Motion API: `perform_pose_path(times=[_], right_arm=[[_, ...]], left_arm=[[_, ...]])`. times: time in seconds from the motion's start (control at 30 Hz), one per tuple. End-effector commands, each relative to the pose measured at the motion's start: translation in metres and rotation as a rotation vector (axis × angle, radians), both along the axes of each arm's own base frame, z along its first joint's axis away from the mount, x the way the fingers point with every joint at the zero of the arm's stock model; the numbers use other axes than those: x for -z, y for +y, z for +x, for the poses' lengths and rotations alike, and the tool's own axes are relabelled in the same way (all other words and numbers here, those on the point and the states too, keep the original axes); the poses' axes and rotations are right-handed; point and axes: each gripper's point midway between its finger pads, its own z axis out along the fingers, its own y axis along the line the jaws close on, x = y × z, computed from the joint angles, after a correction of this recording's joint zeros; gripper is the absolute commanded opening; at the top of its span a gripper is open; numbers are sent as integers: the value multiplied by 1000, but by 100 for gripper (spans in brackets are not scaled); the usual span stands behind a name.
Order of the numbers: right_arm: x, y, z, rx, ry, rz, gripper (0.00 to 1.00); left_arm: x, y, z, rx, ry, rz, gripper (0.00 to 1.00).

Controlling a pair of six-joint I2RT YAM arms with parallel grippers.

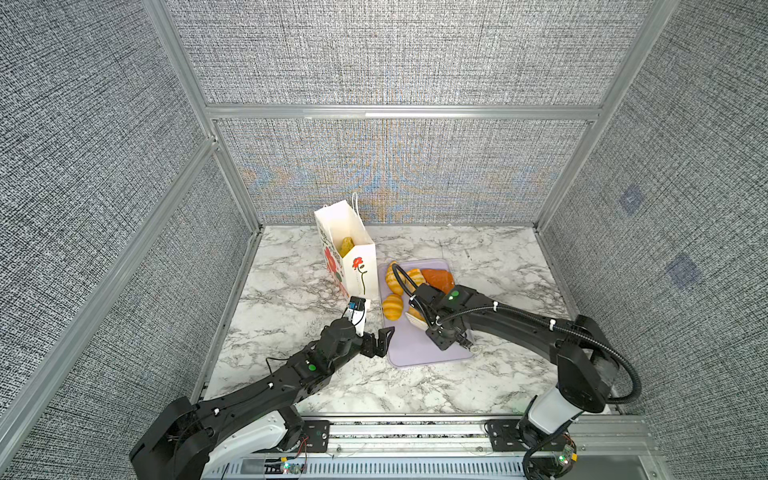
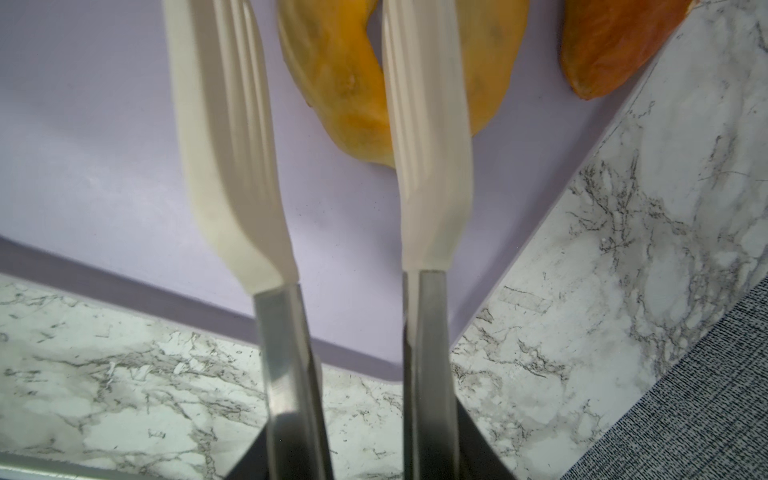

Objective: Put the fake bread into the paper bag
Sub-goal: 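Lower the open tongs around the ring donut with the right gripper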

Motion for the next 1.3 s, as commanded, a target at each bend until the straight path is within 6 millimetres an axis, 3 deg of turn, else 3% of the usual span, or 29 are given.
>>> perform_pose_path(times=[0.0, 0.27, 0.57, 0.9, 1.27], right_arm=[[-2, -3, 0, -20, 2, -35, 43], [0, -5, 0, -51, 21, -85, 43], [-4, -20, 6, -67, 4, -231, 43], [-2, -9, 7, -109, 3, -251, 45], [-2, -8, 3, -138, 29, -255, 35]], left_arm=[[-4, -3, 2, 4, -13, -17, 99], [-3, -4, 3, 2, -10, -22, 99], [-3, -1, 4, -10, -19, -17, 99], [-2, 1, 3, -13, -17, -7, 99], [-8, 10, 3, -35, -52, 8, 99]])
